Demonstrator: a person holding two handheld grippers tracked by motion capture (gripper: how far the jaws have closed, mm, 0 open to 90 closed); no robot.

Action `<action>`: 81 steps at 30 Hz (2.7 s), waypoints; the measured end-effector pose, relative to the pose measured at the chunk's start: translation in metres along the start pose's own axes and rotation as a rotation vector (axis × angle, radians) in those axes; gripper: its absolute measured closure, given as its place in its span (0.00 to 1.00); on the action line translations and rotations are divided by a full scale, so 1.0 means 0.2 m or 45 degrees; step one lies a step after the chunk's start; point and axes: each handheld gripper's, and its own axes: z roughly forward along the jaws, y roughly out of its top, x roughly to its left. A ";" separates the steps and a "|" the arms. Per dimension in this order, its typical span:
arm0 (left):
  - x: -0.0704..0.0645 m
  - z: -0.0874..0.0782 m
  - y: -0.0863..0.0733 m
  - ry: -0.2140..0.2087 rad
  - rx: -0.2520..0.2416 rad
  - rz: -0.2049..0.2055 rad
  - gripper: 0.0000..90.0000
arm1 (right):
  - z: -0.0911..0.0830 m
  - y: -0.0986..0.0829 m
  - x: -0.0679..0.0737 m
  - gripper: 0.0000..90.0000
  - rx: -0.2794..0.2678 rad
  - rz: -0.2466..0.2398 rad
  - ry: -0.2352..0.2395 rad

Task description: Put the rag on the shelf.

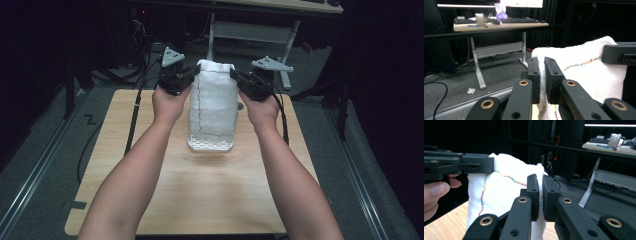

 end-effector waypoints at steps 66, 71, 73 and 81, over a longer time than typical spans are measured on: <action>0.08 -0.45 -0.47 0.000 0.227 -0.120 0.55 | -0.20 -0.41 -0.02 0.48 0.269 -0.080 -0.072; 0.01 -0.55 -0.60 -0.021 0.235 -0.080 0.54 | -0.29 -0.46 0.02 0.46 0.275 -0.102 -0.042; -0.01 -0.58 -0.67 -0.038 0.242 -0.090 0.54 | -0.33 -0.50 0.05 0.46 0.264 -0.125 -0.036; -0.08 -0.63 -1.02 -0.100 0.430 -0.101 0.53 | -0.42 -0.73 0.16 0.42 0.284 -0.178 0.032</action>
